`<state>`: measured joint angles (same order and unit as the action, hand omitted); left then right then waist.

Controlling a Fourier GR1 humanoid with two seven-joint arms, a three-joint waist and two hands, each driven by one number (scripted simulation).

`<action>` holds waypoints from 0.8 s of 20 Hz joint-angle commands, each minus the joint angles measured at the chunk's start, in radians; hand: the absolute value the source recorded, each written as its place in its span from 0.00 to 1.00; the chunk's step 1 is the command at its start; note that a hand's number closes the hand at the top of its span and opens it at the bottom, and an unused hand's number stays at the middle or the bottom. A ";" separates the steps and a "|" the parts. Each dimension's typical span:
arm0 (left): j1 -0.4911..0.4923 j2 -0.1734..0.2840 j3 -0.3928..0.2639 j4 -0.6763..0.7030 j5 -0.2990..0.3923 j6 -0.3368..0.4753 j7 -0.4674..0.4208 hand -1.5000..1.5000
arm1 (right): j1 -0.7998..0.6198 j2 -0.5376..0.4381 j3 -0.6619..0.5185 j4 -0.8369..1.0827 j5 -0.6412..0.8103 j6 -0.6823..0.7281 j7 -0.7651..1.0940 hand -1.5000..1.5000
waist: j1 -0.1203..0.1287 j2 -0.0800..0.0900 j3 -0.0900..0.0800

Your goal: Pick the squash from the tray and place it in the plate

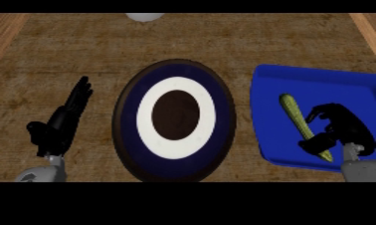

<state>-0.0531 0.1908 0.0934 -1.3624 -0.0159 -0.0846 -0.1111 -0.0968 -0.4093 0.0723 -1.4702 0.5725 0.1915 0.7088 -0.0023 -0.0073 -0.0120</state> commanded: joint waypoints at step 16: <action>0.059 0.027 0.070 0.032 0.013 0.013 -0.027 0.50 | 0.678 0.270 0.406 -0.553 0.585 -0.669 -0.041 1.00 | -0.107 -0.023 0.008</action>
<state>-0.0055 0.2103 0.1514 -1.3433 -0.0091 -0.0663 -0.1304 0.4050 -0.2007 0.3407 -1.9154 1.0206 -0.3427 0.6795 -0.0955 -0.0311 -0.0056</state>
